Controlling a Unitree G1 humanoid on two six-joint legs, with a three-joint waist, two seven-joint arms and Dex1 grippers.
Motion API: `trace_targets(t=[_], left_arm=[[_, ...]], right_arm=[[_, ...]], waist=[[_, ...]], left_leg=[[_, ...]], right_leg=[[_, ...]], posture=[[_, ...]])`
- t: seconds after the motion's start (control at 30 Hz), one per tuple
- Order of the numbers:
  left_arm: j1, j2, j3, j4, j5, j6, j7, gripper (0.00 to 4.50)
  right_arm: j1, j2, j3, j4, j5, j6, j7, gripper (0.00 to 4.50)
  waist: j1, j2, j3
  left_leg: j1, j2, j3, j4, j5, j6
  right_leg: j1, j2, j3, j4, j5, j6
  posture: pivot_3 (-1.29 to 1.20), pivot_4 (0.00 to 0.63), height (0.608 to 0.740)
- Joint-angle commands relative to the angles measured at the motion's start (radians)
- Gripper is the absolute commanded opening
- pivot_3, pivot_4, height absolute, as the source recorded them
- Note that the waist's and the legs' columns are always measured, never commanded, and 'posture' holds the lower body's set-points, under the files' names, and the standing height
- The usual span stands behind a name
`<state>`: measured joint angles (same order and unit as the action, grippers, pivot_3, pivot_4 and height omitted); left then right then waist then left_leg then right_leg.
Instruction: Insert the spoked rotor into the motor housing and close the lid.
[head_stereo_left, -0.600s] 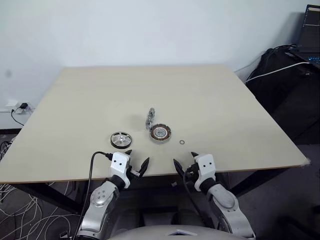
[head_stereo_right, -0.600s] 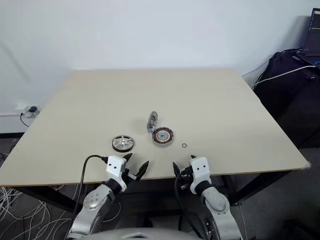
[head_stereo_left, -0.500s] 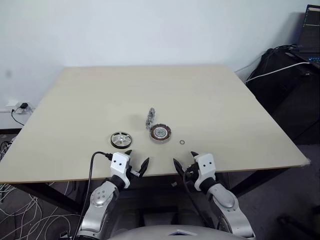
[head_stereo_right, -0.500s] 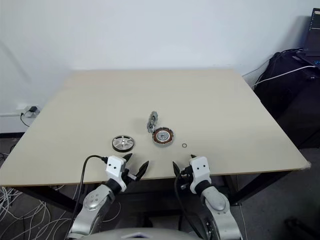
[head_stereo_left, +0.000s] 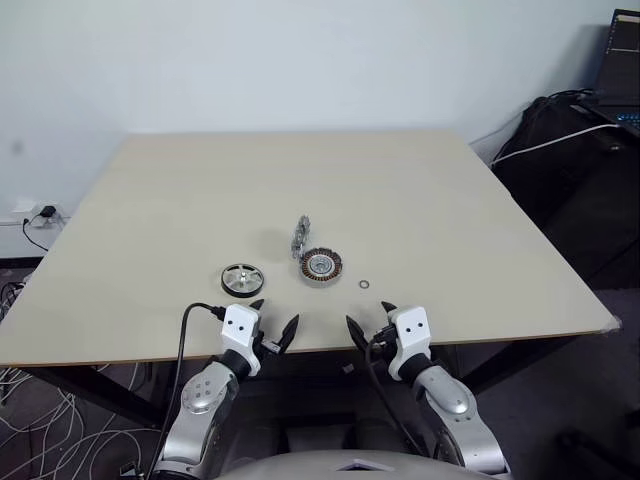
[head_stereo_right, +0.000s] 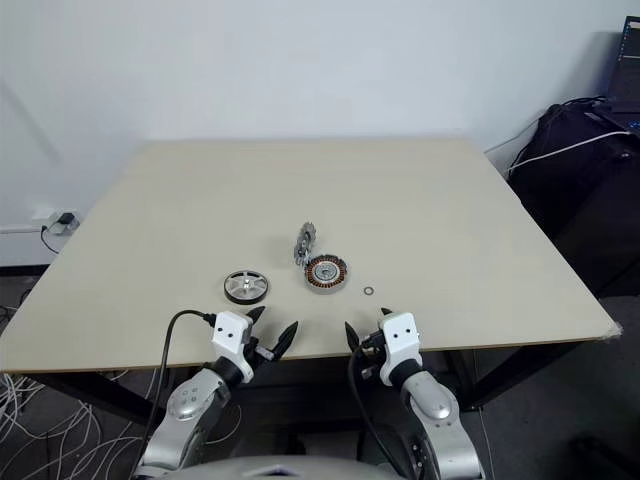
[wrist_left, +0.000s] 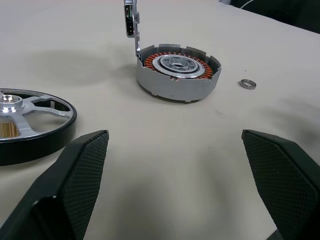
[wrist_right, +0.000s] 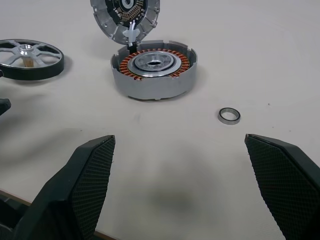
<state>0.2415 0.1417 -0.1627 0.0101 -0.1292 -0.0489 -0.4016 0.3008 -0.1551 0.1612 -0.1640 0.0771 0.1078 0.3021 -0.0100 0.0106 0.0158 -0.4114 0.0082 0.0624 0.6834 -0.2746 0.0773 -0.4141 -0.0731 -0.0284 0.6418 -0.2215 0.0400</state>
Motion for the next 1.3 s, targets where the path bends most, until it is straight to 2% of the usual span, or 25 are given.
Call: trace_targets(t=[0.03,0.2,0.63,0.9,1.17,1.3], left_arm=[[-0.017,-0.001,0.006,-0.024,-0.005,-0.014,-0.004,4.50],[-0.025,-0.003,0.007,-0.006,-0.002,-0.030,-0.006,4.50],[-0.032,-0.006,0.009,0.022,0.011,-0.067,0.011,4.50],[-0.017,-0.004,0.007,-0.007,0.011,-0.058,0.019,4.50],[-0.014,-0.004,-0.002,-0.044,0.011,-0.033,0.029,4.50],[-0.014,-0.003,-0.008,-0.064,0.014,-0.018,0.037,4.50]], right_arm=[[-0.028,0.004,-0.007,-0.012,-0.015,-0.009,-0.020,4.48],[-0.118,0.010,-0.010,0.060,-0.062,0.040,-0.069,4.48],[-0.417,0.055,-0.114,0.383,-0.022,0.088,-0.120,4.48],[-0.503,0.063,-0.130,0.520,-0.027,0.056,-0.117,4.48],[-0.520,0.083,-0.106,0.570,-0.046,0.038,-0.114,4.48],[-0.523,0.094,-0.105,0.589,-0.050,0.037,-0.121,3.54]], waist=[[0.000,0.000,0.000],[-0.001,0.000,0.000],[-0.001,0.000,0.000],[-0.002,0.001,0.000],[-0.002,0.002,0.000],[-0.003,0.002,-0.001]], left_leg=[[0.000,0.000,0.000,0.000,0.000,0.000],[0.000,0.000,0.000,0.000,0.000,0.000],[0.000,-0.001,0.001,0.000,0.000,0.000],[0.000,-0.001,0.001,0.000,0.001,0.002],[0.001,-0.001,0.002,0.000,0.002,0.003],[0.001,-0.001,0.002,0.000,0.002,0.003]], right_leg=[[0.000,0.000,0.000,0.000,0.000,0.000],[0.000,0.000,0.000,0.000,0.000,0.000],[0.000,0.001,0.000,0.000,0.002,-0.004],[0.000,0.003,-0.002,0.000,0.002,-0.004],[0.001,0.003,-0.002,0.001,0.002,-0.004],[0.001,0.003,-0.002,0.001,0.002,-0.003]], posture=[[0.00,0.000,0.740],[0.00,0.000,0.740],[0.00,0.000,0.740],[0.00,0.000,0.740],[0.00,0.000,0.740],[0.00,0.000,0.740]])
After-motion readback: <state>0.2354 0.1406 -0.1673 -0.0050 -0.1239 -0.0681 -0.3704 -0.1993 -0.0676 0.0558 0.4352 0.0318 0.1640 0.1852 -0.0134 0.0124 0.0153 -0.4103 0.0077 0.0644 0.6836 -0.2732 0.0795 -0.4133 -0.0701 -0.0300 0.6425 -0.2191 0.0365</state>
